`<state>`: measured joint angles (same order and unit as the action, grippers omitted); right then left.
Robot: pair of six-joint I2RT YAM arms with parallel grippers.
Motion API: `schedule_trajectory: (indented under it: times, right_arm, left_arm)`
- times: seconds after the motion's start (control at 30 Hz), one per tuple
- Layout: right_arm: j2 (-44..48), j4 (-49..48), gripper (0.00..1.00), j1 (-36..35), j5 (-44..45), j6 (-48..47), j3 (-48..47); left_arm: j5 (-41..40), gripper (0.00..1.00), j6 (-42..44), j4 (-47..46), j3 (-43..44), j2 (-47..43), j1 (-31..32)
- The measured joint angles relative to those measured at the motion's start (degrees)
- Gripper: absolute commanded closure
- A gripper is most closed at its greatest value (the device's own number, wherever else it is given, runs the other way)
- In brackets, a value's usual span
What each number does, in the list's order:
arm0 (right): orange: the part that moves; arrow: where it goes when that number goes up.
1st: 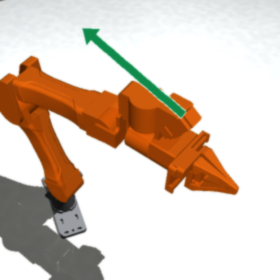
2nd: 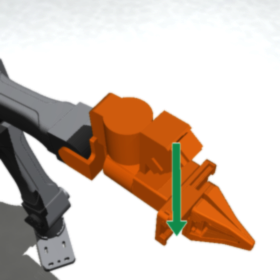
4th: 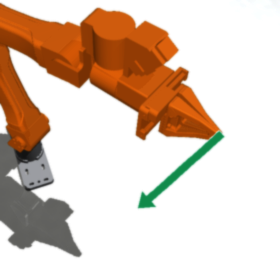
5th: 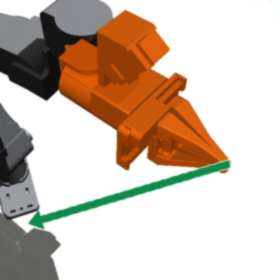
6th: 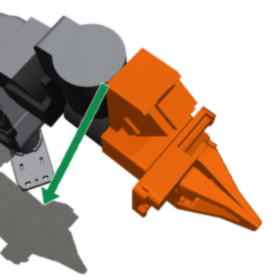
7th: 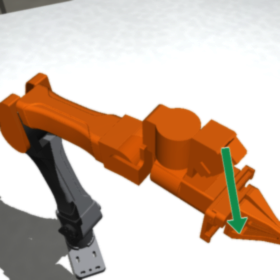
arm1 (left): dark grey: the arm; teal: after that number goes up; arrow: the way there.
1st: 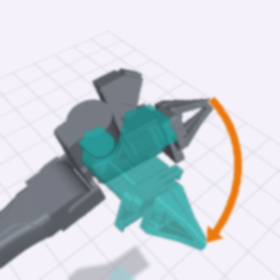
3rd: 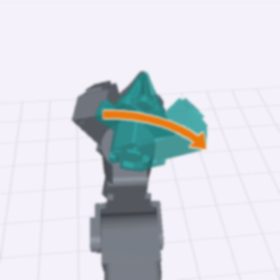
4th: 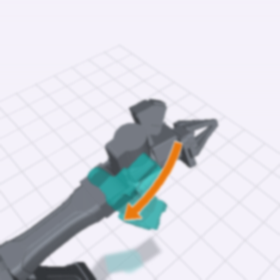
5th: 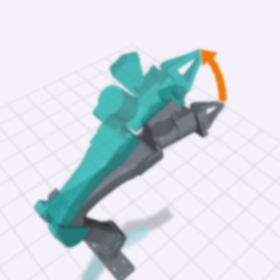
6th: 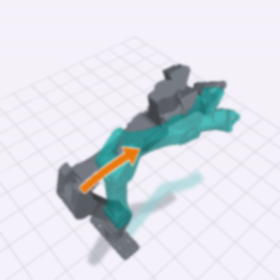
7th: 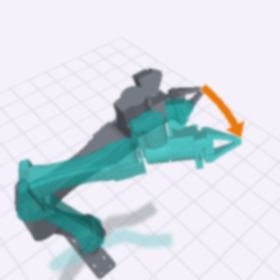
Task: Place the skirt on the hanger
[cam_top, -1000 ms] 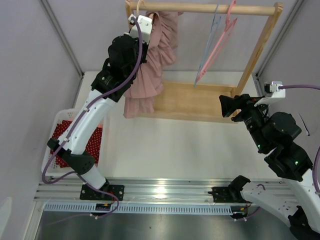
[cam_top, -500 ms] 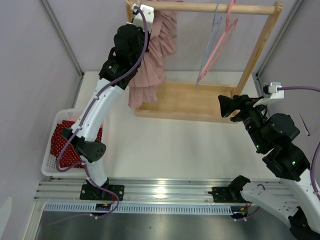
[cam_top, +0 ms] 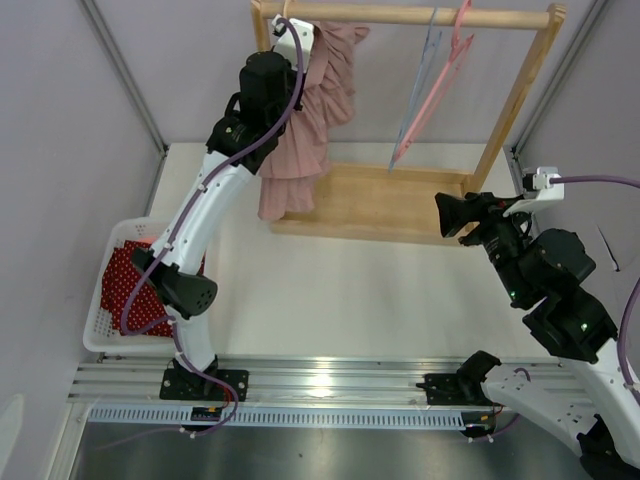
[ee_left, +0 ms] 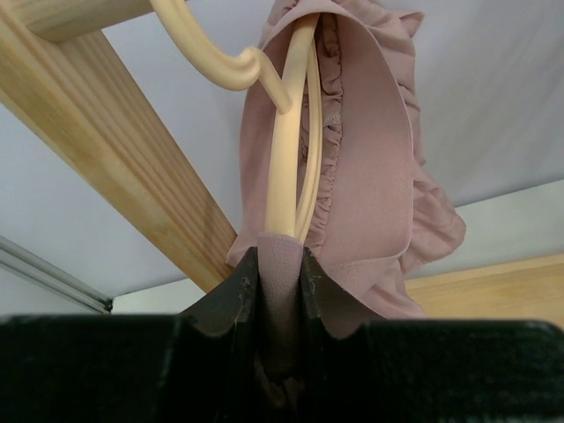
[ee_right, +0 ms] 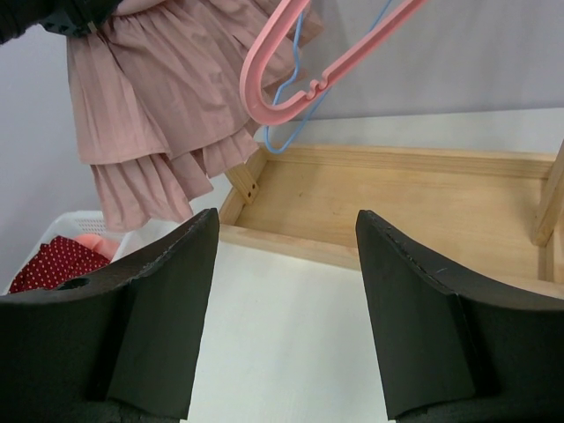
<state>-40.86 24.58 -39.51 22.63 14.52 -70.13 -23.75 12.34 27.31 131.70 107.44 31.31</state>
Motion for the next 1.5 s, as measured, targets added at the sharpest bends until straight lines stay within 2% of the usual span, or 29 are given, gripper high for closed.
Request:
schedule_trajectory:
  times: [0.1, 0.2, 0.3, 0.33, 0.43, 0.53, 0.83, 1.0, 1.2, 1.33, 1.5]
  right_arm:
    - [0.0, 0.0, 0.31, 0.0, 0.0, 0.0, 0.7]
    - [0.0, 0.0, 0.31, 0.0, 0.0, 0.0, 1.1]
    - [0.0, 0.0, 0.31, 0.0, 0.0, 0.0, 1.3]
    - [0.0, 0.0, 0.31, 0.0, 0.0, 0.0, 1.3]
    - [0.0, 0.0, 0.3, 0.0, 0.0, 0.2, 1.4]
    - [-0.1, 0.0, 0.3, 0.0, 0.0, 0.3, 1.6]
    - [-1.2, 0.0, 0.29, 0.0, 0.1, 0.3, 1.8]
    - [-3.0, 0.3, 0.29, 0.0, -0.1, 0.8, 1.8]
    - [-6.1, 1.8, 0.29, 0.0, -1.1, 2.0, 2.0]
    - [-6.9, 2.8, 0.29, 0.0, -1.9, 2.9, 4.3]
    - [-7.0, 2.9, 0.3, 0.0, -4.1, 4.6, 9.4]
  left_arm:
    - [0.4, 1.0, -0.6, 0.0, 0.0, -0.1, -0.1]
    - [0.9, 0.89, -1.3, -0.3, -0.9, -0.6, -0.1]
    - [1.7, 0.69, -1.9, -0.6, -2.4, -1.9, -0.2]
    - [2.0, 0.59, -2.0, -0.5, -2.7, -2.3, -0.2]
    - [3.1, 0.41, -3.2, 0.0, -3.8, -4.2, -0.2]
    - [4.6, 0.34, -4.5, 0.3, -5.3, -6.9, -0.2]
    - [9.6, 0.21, -7.2, 1.0, -9.3, -16.7, -0.2]
    - [10.4, 0.18, -9.5, 1.9, -15.0, -24.0, -0.2]
    - [7.1, 0.16, -14.9, 1.8, -34.5, -39.6, -0.2]
    - [1.0, 0.16, -21.7, 3.8, -48.3, -52.0, -0.2]
    - [-9.4, 0.17, -33.9, 14.0, -58.6, -62.5, -0.5]
